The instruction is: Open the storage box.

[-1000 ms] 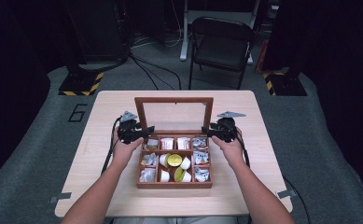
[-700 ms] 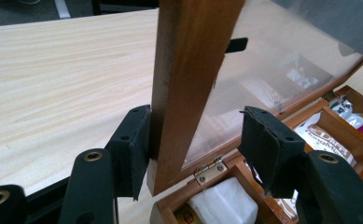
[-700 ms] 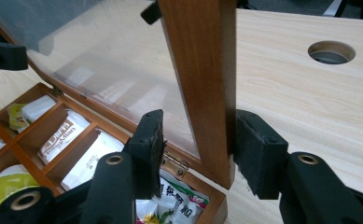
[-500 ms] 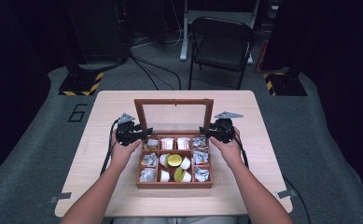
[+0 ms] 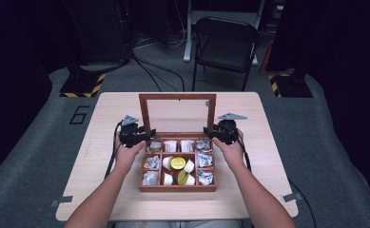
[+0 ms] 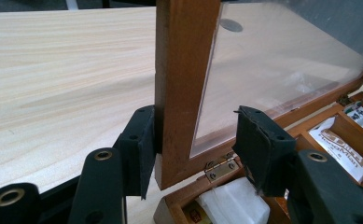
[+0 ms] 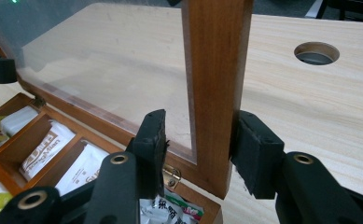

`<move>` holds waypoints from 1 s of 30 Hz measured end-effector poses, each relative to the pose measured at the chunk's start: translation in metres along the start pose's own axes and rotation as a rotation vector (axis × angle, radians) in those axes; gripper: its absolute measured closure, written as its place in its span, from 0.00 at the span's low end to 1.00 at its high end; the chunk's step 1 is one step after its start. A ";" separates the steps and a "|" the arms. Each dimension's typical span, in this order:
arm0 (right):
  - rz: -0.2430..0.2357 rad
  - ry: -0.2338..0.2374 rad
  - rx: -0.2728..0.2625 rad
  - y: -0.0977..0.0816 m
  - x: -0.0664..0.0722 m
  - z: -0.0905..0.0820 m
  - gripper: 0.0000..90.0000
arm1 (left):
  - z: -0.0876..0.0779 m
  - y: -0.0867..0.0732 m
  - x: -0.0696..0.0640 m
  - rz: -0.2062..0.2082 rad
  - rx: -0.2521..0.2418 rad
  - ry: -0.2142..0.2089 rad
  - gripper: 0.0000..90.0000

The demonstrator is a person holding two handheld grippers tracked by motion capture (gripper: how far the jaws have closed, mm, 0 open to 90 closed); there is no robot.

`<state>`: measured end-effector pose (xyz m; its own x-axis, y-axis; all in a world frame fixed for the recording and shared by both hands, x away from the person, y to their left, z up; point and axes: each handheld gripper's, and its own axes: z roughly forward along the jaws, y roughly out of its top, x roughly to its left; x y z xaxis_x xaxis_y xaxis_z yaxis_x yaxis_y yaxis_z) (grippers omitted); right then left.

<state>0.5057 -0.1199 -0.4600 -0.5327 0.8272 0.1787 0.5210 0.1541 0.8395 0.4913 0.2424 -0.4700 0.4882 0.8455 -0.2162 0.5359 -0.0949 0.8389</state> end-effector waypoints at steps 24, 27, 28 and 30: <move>0.058 -0.010 0.012 0.004 -0.001 0.010 0.65 | 0.005 0.001 0.005 -0.066 0.009 0.020 0.55; 0.061 -0.015 0.012 0.004 -0.002 0.011 0.65 | 0.006 0.000 0.006 -0.072 0.004 0.022 0.56; 0.061 -0.014 0.012 0.004 -0.002 0.011 0.65 | 0.007 0.001 0.007 -0.072 0.003 0.025 0.57; 0.063 -0.016 0.018 0.005 -0.002 0.012 0.65 | 0.007 0.000 0.007 -0.073 0.004 0.027 0.59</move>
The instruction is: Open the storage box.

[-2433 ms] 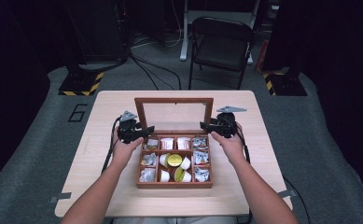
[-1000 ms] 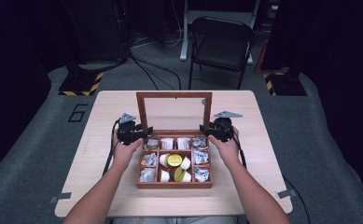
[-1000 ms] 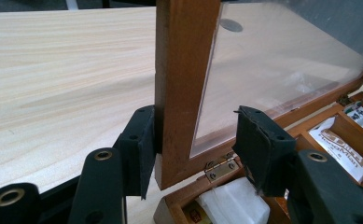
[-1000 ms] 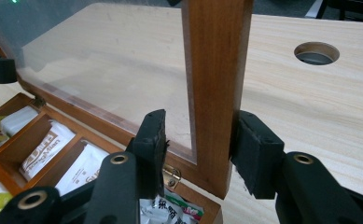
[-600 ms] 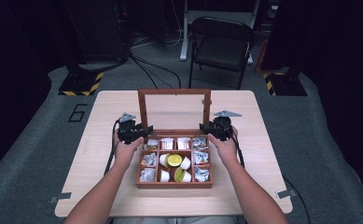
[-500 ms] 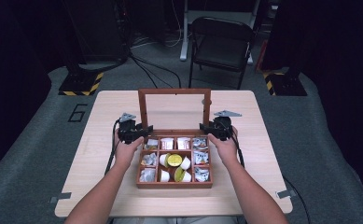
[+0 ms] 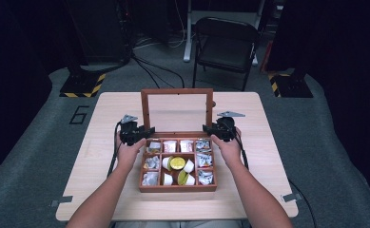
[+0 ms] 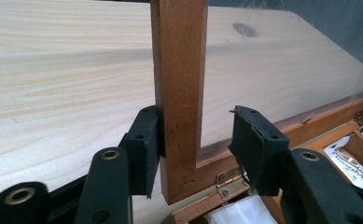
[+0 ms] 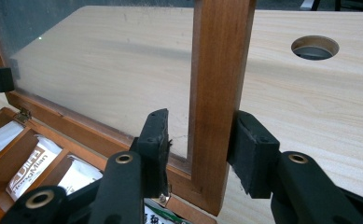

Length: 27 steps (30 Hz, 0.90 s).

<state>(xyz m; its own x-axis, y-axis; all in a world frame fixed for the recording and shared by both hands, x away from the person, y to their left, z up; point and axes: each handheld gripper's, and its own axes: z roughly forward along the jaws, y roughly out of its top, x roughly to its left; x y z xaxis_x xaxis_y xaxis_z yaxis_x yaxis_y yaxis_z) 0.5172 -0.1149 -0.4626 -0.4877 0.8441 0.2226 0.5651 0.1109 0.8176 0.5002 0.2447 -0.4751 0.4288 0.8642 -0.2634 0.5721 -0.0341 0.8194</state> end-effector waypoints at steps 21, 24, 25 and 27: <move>0.086 0.006 0.022 0.001 -0.006 0.009 0.64 | 0.011 0.002 0.003 -0.029 0.023 0.009 0.56; 0.089 0.010 0.022 0.000 -0.006 0.010 0.64 | 0.011 0.002 0.004 -0.035 0.021 0.006 0.56; 0.085 0.009 0.025 0.000 -0.006 0.010 0.64 | 0.012 0.002 0.004 -0.039 0.023 0.002 0.56; 0.083 0.002 0.028 0.000 -0.006 0.011 0.63 | 0.012 0.002 0.005 -0.050 0.023 0.002 0.56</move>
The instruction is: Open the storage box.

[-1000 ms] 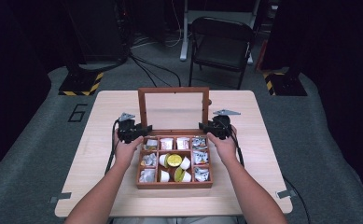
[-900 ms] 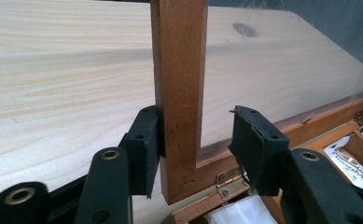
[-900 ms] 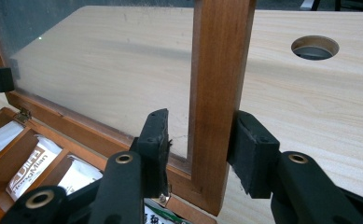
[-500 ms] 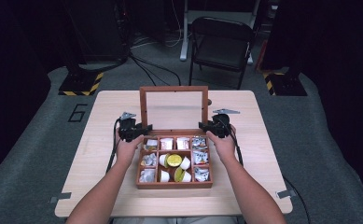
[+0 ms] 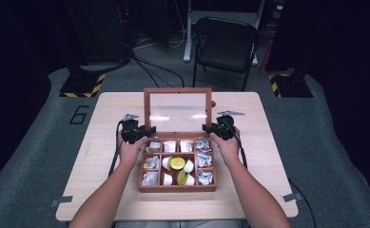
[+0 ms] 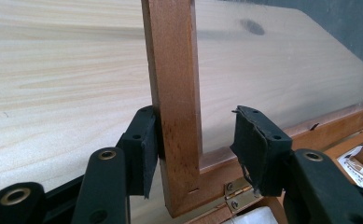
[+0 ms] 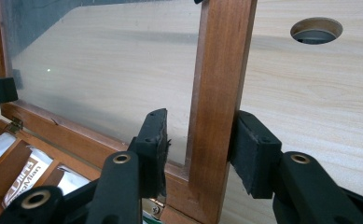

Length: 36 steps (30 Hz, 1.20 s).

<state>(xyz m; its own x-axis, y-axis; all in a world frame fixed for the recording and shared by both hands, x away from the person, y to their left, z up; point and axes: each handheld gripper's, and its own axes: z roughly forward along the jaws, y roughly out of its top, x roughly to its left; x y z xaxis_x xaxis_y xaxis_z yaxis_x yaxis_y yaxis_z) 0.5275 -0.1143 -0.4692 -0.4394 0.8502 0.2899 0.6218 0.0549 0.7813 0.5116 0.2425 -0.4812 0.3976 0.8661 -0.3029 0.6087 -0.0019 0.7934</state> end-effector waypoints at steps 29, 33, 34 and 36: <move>0.095 -0.044 -0.081 -0.014 0.004 0.009 0.57 | 0.006 -0.005 0.003 -0.115 -0.025 -0.009 0.56; 0.104 -0.044 -0.086 -0.015 0.003 0.010 0.57 | 0.007 -0.007 0.004 -0.130 -0.035 -0.010 0.55; 0.114 -0.046 -0.084 -0.016 0.003 0.011 0.57 | 0.007 -0.007 0.004 -0.132 -0.035 -0.009 0.55; 0.122 -0.043 -0.086 -0.016 0.003 0.011 0.57 | 0.008 -0.008 0.004 -0.137 -0.034 -0.007 0.55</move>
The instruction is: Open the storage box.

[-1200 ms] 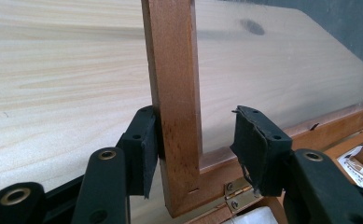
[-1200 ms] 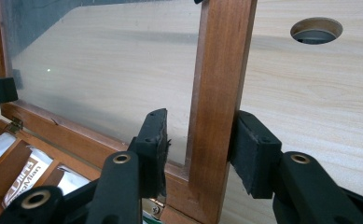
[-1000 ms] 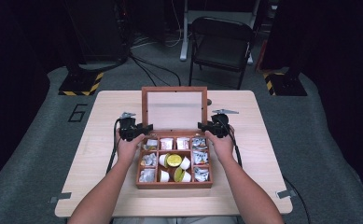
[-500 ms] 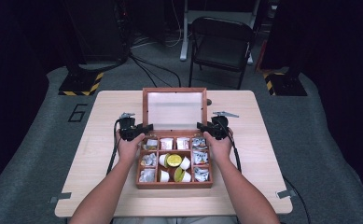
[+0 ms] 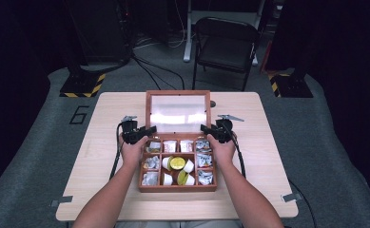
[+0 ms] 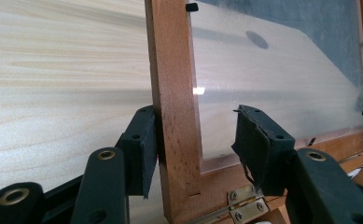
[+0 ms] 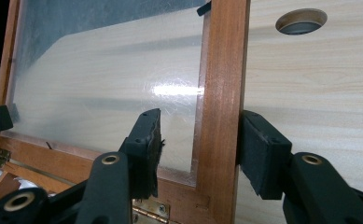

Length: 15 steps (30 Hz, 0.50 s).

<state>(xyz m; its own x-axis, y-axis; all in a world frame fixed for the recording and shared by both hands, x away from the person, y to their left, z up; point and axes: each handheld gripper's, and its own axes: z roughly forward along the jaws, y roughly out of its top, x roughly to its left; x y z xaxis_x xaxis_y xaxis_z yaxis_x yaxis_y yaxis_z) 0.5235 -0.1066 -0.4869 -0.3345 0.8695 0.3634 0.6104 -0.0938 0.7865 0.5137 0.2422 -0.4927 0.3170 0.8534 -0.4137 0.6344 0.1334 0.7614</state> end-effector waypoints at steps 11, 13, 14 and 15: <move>0.007 0.003 0.000 -0.001 -0.002 0.002 0.56 | 0.002 -0.001 0.002 -0.007 -0.009 0.003 0.54; 0.017 0.003 0.003 -0.001 -0.002 0.002 0.56 | 0.003 -0.002 0.001 -0.014 -0.011 0.006 0.54; 0.014 0.003 0.002 -0.001 -0.003 0.003 0.56 | 0.003 -0.002 0.002 -0.016 -0.005 0.002 0.54; 0.016 0.006 0.000 -0.001 -0.003 0.003 0.56 | 0.003 -0.002 0.002 -0.019 -0.006 0.004 0.54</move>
<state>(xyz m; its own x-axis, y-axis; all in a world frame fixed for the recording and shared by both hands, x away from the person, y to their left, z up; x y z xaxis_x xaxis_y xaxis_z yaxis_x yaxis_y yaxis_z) 0.5259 -0.1076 -0.4907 -0.3293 0.8648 0.3792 0.6161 -0.1075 0.7803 0.5152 0.2419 -0.4968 0.3024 0.8526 -0.4262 0.6363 0.1523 0.7562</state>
